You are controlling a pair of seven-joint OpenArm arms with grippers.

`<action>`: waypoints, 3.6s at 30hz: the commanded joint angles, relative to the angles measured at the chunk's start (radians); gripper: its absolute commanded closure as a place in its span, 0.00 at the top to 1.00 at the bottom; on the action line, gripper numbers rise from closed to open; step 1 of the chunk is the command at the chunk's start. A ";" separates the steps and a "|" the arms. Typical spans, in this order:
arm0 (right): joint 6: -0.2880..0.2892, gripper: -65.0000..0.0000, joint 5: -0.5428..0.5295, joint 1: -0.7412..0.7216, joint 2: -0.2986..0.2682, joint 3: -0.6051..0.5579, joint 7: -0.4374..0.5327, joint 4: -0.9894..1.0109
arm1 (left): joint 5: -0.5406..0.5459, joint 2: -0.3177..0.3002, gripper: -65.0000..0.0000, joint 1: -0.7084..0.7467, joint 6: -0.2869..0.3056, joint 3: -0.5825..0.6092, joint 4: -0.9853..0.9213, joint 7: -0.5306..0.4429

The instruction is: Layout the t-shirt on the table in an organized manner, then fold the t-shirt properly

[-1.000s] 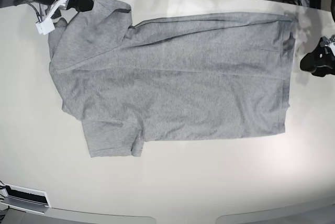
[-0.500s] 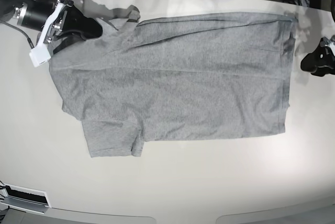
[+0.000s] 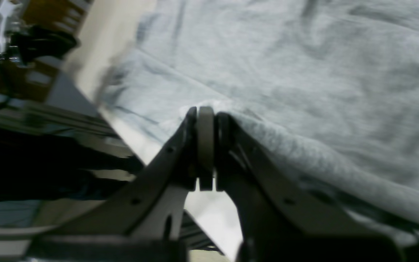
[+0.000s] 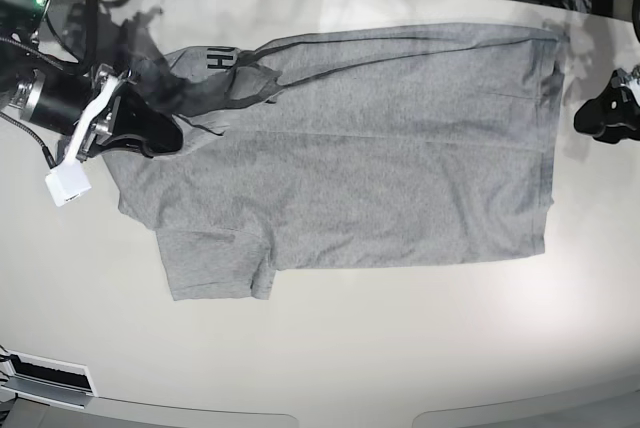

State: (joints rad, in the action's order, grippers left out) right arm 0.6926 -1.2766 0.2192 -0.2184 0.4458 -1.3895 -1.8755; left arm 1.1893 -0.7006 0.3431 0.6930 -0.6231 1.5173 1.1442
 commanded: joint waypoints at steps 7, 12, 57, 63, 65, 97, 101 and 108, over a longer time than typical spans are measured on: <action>0.006 0.00 0.267 -0.029 -0.007 0.003 0.272 0.003 | 0.036 -0.025 0.46 -0.005 0.005 -0.012 0.011 -0.014; 0.002 0.21 0.445 -0.047 0.025 0.004 0.375 0.031 | 0.035 -0.026 0.46 -0.005 0.005 -0.012 0.011 -0.011; 0.006 0.43 -0.010 0.138 -0.034 0.045 -0.007 0.029 | -0.434 0.299 0.46 0.059 -0.142 -0.117 0.011 -0.270; 0.006 0.43 -0.006 0.138 -0.034 0.045 -0.007 0.029 | -0.451 0.299 0.46 0.055 -0.162 -0.072 0.011 -0.284; 0.006 0.43 -0.006 0.138 -0.034 0.045 -0.007 0.029 | -0.474 0.299 0.46 0.056 -0.192 -0.072 0.011 -0.289; 0.006 0.43 -0.007 0.135 -0.034 0.045 -0.003 0.029 | -0.219 0.294 0.46 0.056 0.003 -0.071 -0.127 -0.076; 0.006 0.43 -0.007 0.133 -0.034 0.045 -0.002 0.029 | -0.219 0.294 0.46 0.055 0.003 -0.071 -0.127 -0.074; 0.006 0.43 -0.007 0.132 -0.034 0.045 -0.002 0.029 | -0.198 0.294 0.38 0.055 0.003 -0.071 -0.127 -0.082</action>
State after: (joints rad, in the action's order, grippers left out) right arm 0.6930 -1.2575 0.3569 -0.2378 0.4854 -1.4105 -1.8297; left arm 0.9688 -0.3855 0.4011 0.6895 -0.6884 1.3746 1.0729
